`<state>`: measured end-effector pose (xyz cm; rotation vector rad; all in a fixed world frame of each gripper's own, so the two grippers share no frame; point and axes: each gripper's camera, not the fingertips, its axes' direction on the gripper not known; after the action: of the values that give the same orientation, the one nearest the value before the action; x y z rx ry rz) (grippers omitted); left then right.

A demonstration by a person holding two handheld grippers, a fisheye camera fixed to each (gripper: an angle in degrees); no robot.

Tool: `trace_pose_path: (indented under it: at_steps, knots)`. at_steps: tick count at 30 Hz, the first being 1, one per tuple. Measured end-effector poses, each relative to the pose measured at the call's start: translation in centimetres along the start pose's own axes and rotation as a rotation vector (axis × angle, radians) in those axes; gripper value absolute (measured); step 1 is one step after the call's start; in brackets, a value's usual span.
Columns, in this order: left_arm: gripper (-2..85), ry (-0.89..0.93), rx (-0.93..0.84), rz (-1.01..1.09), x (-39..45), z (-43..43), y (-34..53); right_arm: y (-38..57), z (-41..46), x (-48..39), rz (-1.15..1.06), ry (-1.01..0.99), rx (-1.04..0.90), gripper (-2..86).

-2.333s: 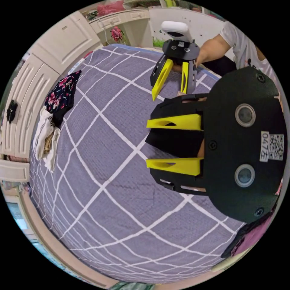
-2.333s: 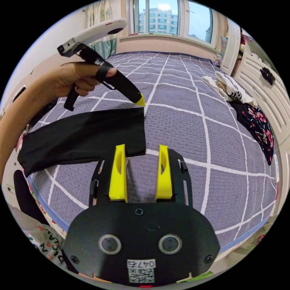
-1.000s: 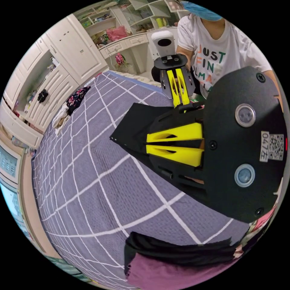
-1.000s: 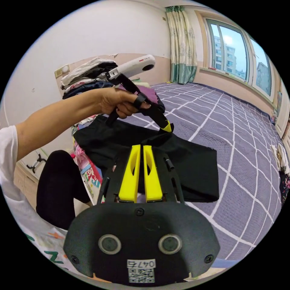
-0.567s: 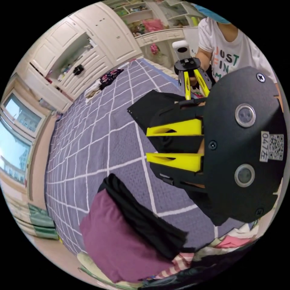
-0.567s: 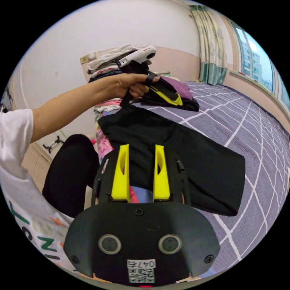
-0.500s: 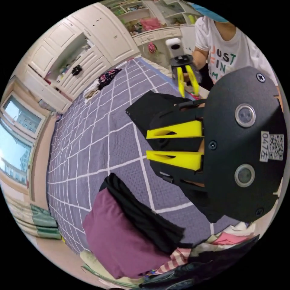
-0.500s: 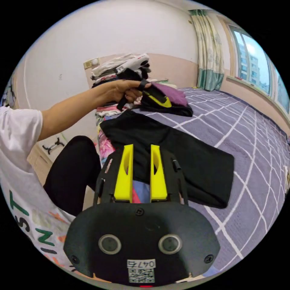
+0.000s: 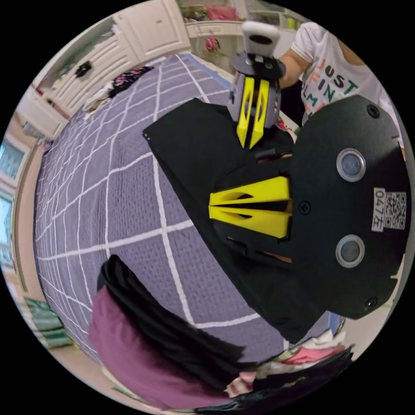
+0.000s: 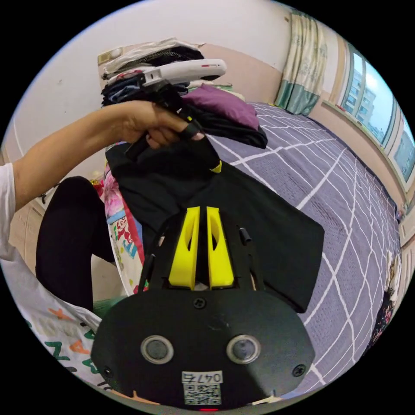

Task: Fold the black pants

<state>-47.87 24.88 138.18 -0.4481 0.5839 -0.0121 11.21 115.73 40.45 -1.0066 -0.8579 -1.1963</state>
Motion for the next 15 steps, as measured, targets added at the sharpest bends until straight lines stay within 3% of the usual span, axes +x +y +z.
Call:
trace_pose_path:
  at_steps: [4,9,12,15]
  knots:
    - [-0.9,-0.055,0.034,-0.06,-2.4,-2.7,2.3,-0.4,2.5,-3.3,-0.068,0.022,-0.045,-0.4]
    - [-0.8,0.101,0.133,0.077,-0.4,-5.0,3.0,-1.1,1.7,-4.2,-0.019,0.024,0.085,-0.5]
    - [-0.7,-0.013,0.021,0.004,-1.3,-2.8,2.4,-1.8,6.2,-5.8,-0.085,-0.039,-0.091,-0.5]
    - [-0.5,0.167,0.168,-0.023,-3.5,-7.1,5.8,-1.4,6.4,-6.9,-0.084,0.013,-0.073,-0.1]
